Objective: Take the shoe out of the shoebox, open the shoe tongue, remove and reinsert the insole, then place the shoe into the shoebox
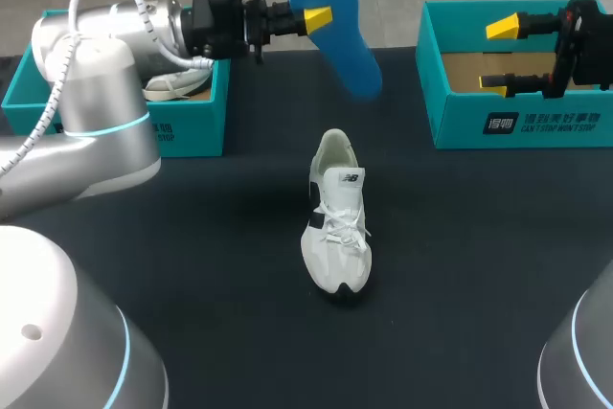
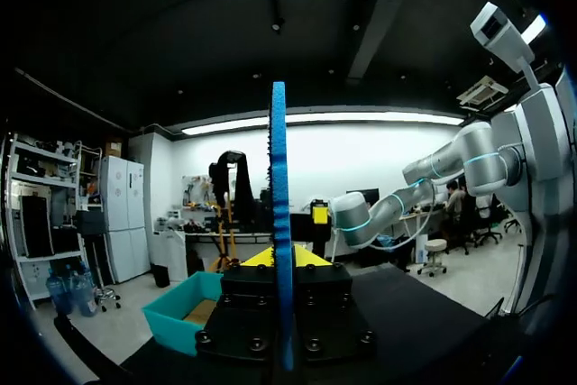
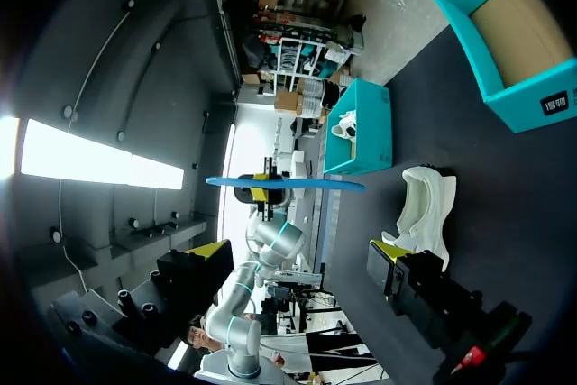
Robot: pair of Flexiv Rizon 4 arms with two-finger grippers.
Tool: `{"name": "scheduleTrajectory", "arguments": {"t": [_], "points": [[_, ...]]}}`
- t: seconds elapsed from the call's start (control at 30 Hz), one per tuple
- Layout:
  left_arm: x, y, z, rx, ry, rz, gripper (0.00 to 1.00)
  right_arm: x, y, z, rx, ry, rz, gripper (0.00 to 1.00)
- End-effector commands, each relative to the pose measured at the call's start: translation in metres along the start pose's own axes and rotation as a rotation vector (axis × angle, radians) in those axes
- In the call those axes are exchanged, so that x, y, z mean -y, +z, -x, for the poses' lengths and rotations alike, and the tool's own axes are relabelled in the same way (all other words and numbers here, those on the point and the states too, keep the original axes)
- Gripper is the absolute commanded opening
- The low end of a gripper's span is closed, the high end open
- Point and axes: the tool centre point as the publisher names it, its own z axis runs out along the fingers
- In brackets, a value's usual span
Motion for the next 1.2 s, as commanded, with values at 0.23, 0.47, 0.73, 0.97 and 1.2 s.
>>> {"name": "scheduleTrajectory", "arguments": {"t": [0.23,0.47,0.73,0.97,1.2], "points": [[0.006,0.0,0.001,-0.137,-0.596,0.012,0.0,0.0,0.001,0.0,0.002,0.0,0.002,1.0],[0.006,0.0,0.001,-0.137,-0.596,0.012,0.0,0.0,0.001,0.0,0.002,0.0,0.002,1.0],[0.006,0.0,0.001,-0.137,-0.596,0.012,0.0,0.0,0.001,0.0,0.002,0.0,0.002,1.0],[-0.004,0.0,-0.001,-0.207,-0.985,0.096,0.0,0.0,0.001,0.0,0.002,0.0,0.002,1.0],[-0.01,-0.001,-0.006,-0.233,-1.207,0.21,0.0,0.0,0.001,0.0,0.002,0.0,0.002,1.0]]}}
